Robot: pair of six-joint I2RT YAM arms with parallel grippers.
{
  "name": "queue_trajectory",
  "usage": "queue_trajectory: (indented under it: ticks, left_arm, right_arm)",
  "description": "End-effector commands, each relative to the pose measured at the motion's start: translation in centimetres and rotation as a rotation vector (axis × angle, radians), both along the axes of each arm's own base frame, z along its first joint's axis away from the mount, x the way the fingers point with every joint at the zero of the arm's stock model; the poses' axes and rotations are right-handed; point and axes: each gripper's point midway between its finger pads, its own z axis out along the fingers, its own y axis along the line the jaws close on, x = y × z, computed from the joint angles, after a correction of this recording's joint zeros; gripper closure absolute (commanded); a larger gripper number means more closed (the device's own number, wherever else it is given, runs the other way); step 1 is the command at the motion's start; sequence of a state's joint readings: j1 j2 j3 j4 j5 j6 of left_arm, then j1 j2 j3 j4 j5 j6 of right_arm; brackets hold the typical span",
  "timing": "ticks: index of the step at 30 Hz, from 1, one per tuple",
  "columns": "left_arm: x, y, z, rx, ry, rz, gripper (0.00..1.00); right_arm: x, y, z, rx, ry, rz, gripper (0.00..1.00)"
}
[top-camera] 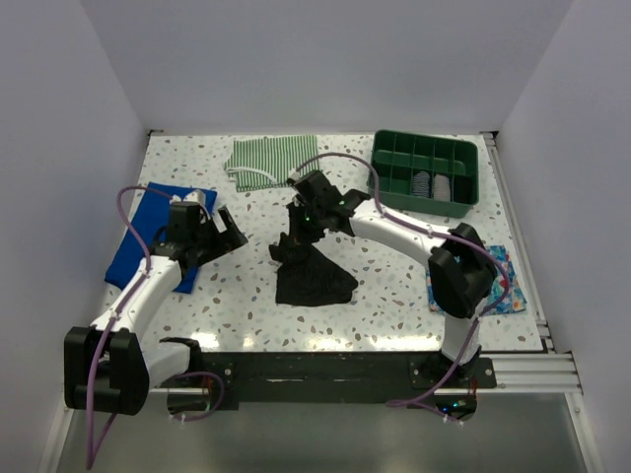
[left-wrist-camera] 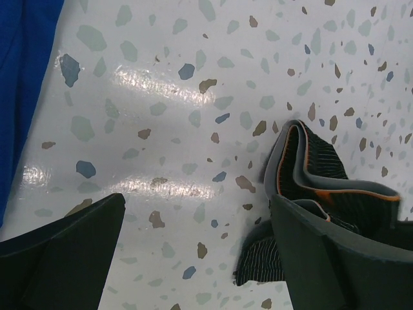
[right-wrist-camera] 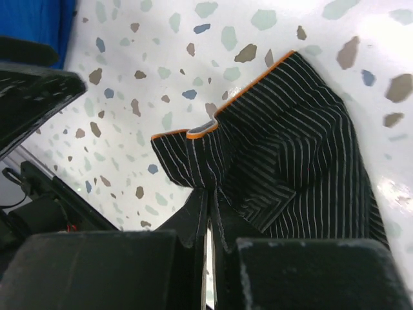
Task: Roll the underwear
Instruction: Flatten out the underwear at the center of the board.
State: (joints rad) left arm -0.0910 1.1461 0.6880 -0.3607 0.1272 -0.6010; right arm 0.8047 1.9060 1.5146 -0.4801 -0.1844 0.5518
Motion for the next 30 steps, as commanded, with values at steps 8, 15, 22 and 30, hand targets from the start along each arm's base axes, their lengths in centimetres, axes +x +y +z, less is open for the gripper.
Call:
queue_trajectory:
  ticks: [8, 15, 22, 30]
  left_arm:
    - [1.3, 0.4, 1.5, 0.022, -0.052, -0.002, 0.0]
    - [0.9, -0.5, 0.8, -0.007, -0.042, -0.064, 0.0]
    - [1.1, -2.3, 0.7, -0.078, -0.079, -0.137, 0.0]
    - [3.5, -7.8, -0.1, -0.183, -0.116, -0.323, 0.0]
  right_arm:
    - [-0.2, -3.1, 15.6, 0.159, -0.265, -0.042, 1.0]
    - [2.8, -11.2, 10.8, -0.008, -0.21, -0.175, 1.0]
    - [4.3, -16.8, 8.3, -0.124, -0.187, -0.214, 1.0]
    - [4.1, -16.8, 7.8, -0.091, -0.174, -0.187, 1.0]
